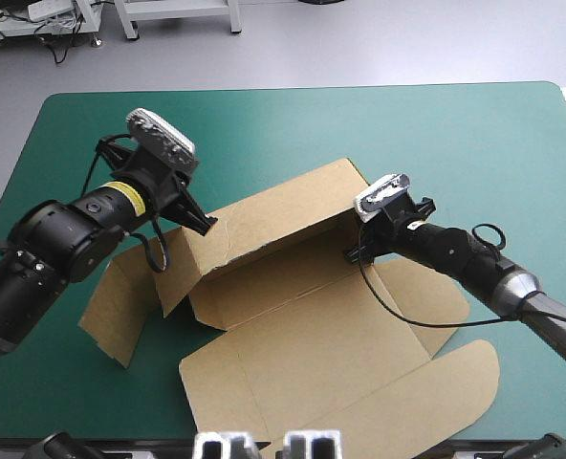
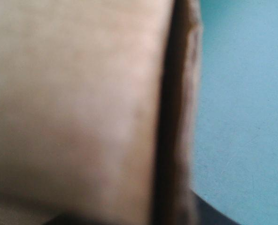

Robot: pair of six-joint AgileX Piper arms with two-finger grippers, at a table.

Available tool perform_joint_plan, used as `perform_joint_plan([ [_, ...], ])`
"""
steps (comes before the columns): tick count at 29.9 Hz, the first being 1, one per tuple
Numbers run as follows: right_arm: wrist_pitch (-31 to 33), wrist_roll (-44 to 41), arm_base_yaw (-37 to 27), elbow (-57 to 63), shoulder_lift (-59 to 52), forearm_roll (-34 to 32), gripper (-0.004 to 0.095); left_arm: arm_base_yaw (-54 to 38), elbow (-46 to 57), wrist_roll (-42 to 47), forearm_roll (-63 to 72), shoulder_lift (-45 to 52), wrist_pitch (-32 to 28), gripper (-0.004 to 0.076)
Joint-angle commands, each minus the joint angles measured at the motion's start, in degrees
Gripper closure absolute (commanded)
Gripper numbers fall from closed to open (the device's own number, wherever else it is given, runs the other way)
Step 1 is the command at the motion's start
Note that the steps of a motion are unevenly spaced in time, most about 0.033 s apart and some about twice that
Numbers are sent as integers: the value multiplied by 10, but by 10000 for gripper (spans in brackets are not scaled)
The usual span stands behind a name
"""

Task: Fold the box

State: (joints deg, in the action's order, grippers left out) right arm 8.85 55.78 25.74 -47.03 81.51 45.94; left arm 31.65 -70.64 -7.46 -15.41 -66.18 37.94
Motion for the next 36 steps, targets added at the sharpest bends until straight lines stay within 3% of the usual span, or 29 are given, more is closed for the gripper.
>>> perform_joint_plan([
  [1, 70, -33, -2, -18, -40, -51, 927, -68, -21, -55, 81, 16, -22, 709],
  [4, 124, -76, -25, -38, -48, -88, 927, -112, -21, -59, 100, 18, -26, 709],
  [14, 407, -175, -121, -180, -47, -193, 927, -169, -21, -59, 96, 20, 1, 709],
  [25, 623, -308, -130, -338, -22, -327, 927, -224, -21, -59, 96, 20, 13, 709],
  [36, 627, -354, -130, -347, 94, -338, 927, -242, -21, -26, 98, 20, 8, 710],
])
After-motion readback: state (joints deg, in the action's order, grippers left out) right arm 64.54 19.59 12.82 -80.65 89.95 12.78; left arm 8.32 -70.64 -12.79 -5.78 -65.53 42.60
